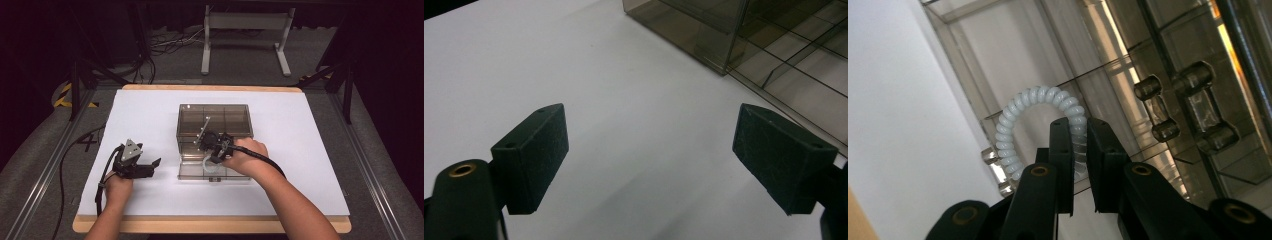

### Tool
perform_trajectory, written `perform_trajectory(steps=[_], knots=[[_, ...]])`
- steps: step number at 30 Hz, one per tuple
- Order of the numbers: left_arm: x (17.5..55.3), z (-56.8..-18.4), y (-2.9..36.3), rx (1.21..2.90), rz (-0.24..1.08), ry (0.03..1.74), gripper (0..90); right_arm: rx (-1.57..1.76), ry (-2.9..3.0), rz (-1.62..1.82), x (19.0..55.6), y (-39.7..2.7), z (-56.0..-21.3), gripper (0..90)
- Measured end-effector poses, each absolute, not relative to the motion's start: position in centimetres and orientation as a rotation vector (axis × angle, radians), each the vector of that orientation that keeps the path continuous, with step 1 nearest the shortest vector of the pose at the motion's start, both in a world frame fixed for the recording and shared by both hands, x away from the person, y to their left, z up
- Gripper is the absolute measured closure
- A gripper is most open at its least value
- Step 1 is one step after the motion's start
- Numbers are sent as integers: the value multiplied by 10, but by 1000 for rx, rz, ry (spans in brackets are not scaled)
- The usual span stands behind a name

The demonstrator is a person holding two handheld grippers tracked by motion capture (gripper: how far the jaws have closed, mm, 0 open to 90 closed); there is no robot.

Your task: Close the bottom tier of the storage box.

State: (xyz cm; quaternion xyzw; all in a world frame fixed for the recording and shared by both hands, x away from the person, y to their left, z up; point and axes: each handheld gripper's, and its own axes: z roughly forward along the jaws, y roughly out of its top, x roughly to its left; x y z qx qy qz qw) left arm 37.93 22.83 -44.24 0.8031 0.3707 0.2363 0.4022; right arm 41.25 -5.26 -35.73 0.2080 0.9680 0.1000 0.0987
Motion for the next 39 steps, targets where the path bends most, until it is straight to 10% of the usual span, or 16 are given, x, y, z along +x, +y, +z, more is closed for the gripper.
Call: perform_trajectory(steps=[39], knots=[[379,-442,228,2031,599,935,156,691,2879,235,422,-57,-391,822]])
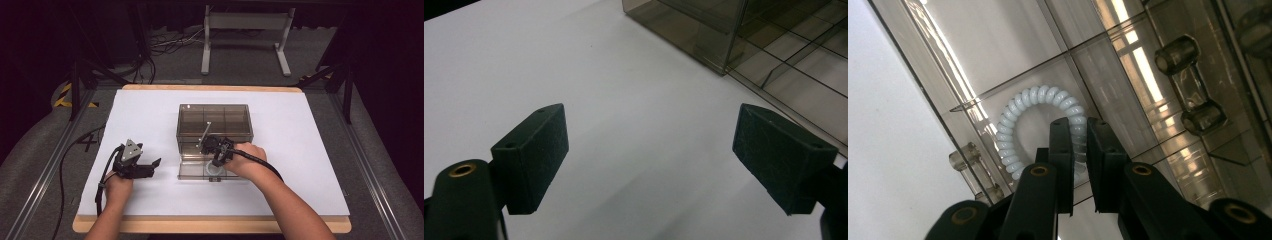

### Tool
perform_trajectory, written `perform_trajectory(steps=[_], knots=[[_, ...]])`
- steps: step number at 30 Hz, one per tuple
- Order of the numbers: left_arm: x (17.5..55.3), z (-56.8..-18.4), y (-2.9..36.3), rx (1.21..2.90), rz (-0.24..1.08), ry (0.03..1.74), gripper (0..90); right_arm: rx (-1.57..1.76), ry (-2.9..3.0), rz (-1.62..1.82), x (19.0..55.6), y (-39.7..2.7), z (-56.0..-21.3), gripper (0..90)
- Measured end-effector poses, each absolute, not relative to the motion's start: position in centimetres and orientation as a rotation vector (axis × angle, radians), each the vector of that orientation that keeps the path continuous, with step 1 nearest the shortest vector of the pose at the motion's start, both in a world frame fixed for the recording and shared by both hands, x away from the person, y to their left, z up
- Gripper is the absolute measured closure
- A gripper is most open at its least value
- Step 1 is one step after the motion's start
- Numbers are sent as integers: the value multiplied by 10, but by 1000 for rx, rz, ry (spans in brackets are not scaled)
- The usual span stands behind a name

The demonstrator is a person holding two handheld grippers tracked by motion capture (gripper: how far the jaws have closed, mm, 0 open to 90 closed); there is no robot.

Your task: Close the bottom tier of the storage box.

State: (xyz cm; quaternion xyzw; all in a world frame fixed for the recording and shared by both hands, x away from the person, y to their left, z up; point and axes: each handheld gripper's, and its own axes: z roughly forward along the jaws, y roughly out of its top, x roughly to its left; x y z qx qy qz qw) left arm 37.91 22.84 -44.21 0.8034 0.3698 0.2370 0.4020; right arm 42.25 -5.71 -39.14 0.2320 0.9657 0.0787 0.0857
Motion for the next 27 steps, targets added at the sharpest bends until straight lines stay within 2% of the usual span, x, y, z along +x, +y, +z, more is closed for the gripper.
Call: perform_trajectory(steps=[27], knots=[[379,-442,228,2033,594,932,156,726,2904,240,426,-62,-399,784]])
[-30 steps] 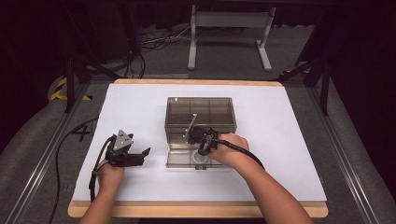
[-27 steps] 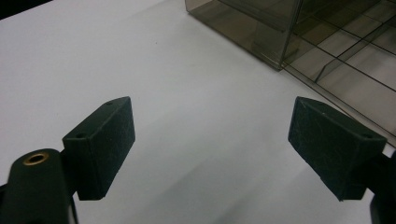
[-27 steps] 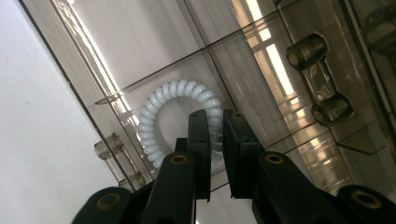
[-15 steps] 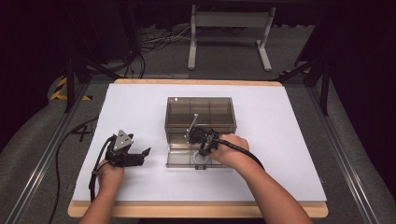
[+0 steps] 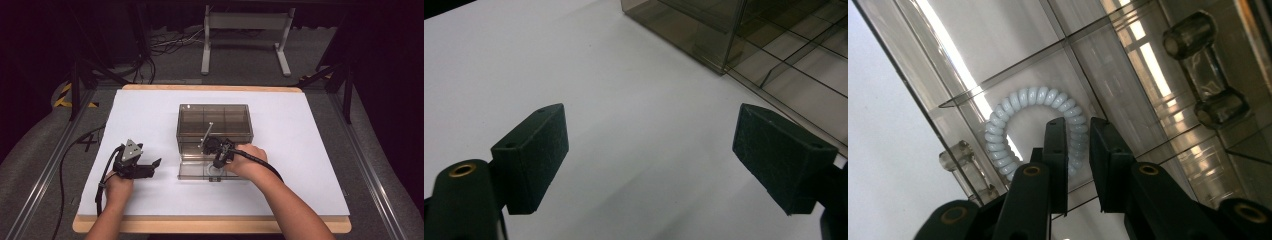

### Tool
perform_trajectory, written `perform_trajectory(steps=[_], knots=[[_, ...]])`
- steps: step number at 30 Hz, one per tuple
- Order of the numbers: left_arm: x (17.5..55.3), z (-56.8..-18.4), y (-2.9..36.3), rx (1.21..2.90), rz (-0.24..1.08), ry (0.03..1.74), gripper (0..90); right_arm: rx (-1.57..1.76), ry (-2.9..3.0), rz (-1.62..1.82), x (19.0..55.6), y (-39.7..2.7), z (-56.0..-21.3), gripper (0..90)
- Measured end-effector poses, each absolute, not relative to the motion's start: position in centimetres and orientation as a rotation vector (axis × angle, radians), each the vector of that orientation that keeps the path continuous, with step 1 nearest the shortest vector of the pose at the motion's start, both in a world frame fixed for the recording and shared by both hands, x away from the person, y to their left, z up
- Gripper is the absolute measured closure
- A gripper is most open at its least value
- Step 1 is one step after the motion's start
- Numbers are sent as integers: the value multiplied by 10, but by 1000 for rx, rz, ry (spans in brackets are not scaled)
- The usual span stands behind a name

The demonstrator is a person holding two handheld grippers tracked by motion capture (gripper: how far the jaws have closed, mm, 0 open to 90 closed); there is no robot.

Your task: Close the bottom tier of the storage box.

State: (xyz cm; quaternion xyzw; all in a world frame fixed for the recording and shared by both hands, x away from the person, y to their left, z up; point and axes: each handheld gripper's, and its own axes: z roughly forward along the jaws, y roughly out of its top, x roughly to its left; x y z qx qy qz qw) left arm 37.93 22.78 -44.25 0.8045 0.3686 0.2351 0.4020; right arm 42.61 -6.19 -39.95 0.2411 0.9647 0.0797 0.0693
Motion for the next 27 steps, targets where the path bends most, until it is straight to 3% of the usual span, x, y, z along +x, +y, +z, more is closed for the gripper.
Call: perform_trajectory(steps=[3,7,27], knots=[[379,-442,228,2034,595,931,156,715,2901,251,425,-62,-397,804],[380,-443,227,2032,594,931,156,693,2905,288,420,-64,-391,900],[383,-442,222,2044,591,917,156,609,2818,629,391,-93,-367,900]])
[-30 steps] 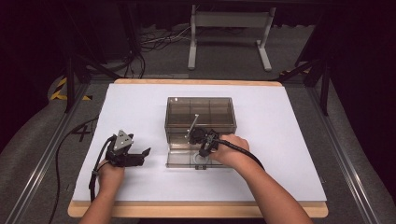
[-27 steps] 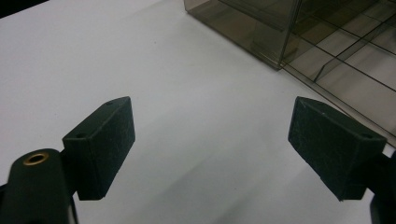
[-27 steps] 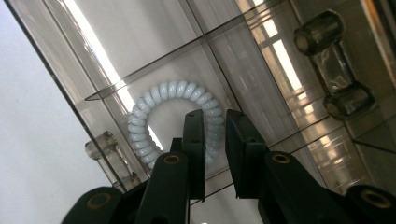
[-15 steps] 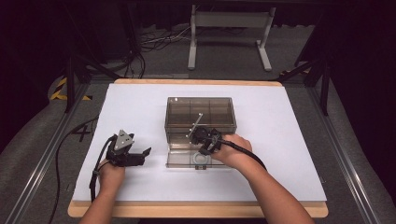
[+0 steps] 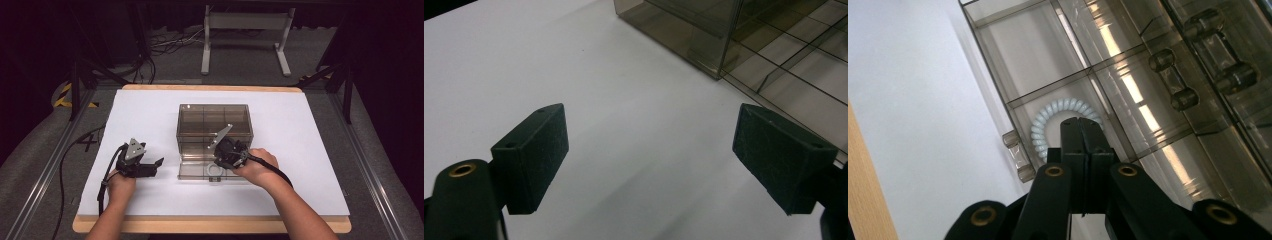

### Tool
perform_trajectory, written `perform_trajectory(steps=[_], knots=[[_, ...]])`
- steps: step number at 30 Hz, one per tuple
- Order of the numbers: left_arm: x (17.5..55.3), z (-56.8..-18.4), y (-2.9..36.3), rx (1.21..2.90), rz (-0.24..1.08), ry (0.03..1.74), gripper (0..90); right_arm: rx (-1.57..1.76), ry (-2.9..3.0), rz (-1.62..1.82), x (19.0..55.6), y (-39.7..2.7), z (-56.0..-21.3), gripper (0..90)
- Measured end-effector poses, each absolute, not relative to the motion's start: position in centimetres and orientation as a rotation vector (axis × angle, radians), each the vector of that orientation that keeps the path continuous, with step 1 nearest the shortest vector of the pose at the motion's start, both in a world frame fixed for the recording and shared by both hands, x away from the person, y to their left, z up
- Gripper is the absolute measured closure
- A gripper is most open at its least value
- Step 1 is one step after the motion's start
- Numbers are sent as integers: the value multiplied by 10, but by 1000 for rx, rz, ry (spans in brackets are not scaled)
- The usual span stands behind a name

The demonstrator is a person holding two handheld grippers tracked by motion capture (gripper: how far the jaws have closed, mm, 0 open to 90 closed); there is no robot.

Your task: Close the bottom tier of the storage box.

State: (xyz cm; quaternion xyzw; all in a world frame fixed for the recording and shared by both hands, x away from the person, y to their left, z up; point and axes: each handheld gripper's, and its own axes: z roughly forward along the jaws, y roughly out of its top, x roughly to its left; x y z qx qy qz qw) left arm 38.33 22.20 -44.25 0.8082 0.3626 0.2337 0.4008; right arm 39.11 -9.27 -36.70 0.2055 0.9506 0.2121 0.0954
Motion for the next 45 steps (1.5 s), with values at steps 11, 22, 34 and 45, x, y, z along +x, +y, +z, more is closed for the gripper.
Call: perform_trajectory(steps=[11,22,34,45], knots=[[383,-443,222,2039,591,921,156,627,2794,812,373,-117,-372,900],[383,-442,220,2040,592,912,157,583,2781,961,360,-134,-374,900],[384,-442,218,2031,583,910,156,470,2790,1005,352,-130,-386,900],[386,-441,214,2032,577,898,156,453,2811,980,346,-127,-398,900]])
